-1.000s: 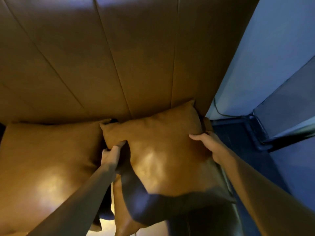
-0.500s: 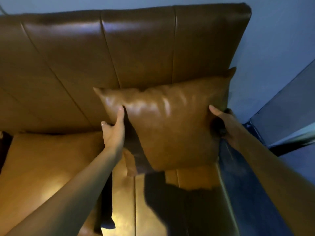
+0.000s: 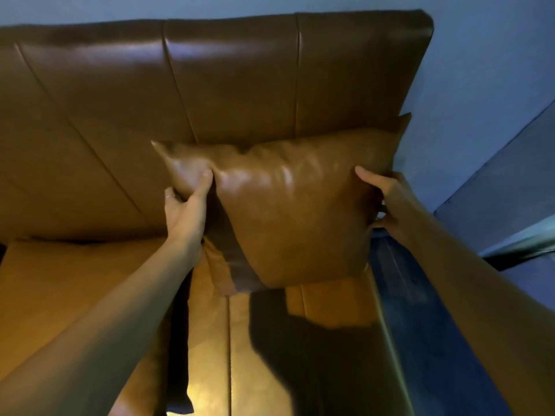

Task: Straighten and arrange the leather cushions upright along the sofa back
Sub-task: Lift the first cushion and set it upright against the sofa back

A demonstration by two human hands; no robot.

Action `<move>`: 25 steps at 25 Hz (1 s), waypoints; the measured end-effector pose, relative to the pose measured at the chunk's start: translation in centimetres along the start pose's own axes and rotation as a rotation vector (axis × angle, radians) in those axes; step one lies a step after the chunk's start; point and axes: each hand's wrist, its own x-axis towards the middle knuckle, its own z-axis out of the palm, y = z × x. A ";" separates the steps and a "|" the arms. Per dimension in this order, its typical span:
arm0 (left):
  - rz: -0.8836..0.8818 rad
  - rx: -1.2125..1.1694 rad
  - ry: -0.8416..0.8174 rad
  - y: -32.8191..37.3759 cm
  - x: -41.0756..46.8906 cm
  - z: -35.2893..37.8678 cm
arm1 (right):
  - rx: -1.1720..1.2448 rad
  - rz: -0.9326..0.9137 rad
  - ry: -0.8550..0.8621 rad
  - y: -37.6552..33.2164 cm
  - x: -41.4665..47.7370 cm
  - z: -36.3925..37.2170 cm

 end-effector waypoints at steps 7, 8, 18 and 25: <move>-0.023 -0.093 -0.055 -1.1 1.1 0.7 | 0.014 -0.014 0.029 1.3 0.6 0.4; -0.042 -0.099 -0.068 -1.1 1.2 0.7 | 0.007 -0.013 0.033 1.4 0.9 0.7; -0.049 0.149 -0.062 2.1 0.2 -2.0 | -0.582 -0.254 0.396 0.4 -0.9 4.5; 0.071 0.258 -0.004 5.3 0.8 -9.6 | -1.121 -0.487 0.187 2.3 -6.3 14.7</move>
